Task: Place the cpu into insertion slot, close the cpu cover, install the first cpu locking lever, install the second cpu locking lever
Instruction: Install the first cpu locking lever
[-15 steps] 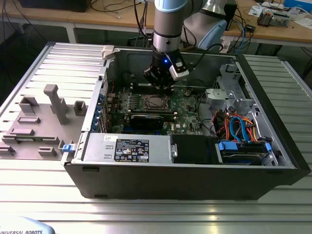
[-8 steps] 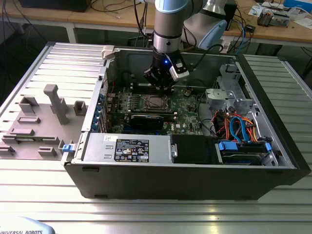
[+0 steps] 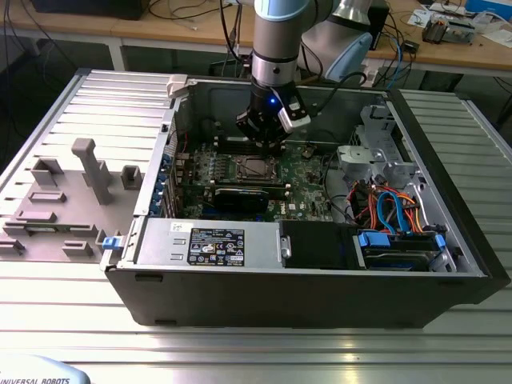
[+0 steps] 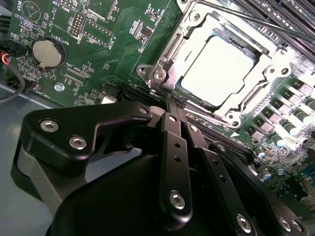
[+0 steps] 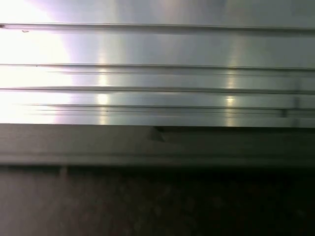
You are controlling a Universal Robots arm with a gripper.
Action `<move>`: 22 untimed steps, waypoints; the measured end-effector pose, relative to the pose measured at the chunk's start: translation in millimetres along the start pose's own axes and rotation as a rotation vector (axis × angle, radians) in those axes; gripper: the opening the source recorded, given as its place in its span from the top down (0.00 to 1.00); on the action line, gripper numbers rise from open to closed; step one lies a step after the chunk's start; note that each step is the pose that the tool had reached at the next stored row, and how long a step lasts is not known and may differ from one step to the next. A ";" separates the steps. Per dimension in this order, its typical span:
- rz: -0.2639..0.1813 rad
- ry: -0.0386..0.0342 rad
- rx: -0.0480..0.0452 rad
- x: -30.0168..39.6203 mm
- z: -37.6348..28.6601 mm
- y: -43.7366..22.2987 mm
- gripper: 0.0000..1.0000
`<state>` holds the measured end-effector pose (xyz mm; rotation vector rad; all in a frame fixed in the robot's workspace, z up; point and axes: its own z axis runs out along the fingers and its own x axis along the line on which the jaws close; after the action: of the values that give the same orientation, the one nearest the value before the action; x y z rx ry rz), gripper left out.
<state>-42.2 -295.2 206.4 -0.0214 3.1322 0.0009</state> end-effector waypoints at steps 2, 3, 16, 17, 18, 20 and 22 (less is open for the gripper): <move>0.000 0.0002 0.0003 0.1 -0.2 -0.1 0.89; 0.000 0.0004 0.0011 0.1 -0.2 -0.1 0.89; 0.000 0.0008 0.0078 0.2 5.5 -0.3 0.89; 0.000 0.0006 0.0059 0.2 5.6 -0.2 0.89; 0.000 0.0003 0.0049 0.1 5.0 -0.1 0.89; 0.000 -0.0004 0.0040 -0.1 2.0 0.1 0.89; 0.000 0.0003 0.0048 0.0 -2.6 -0.1 0.89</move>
<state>-42.3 -295.2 208.9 -0.0213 3.1324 -0.0067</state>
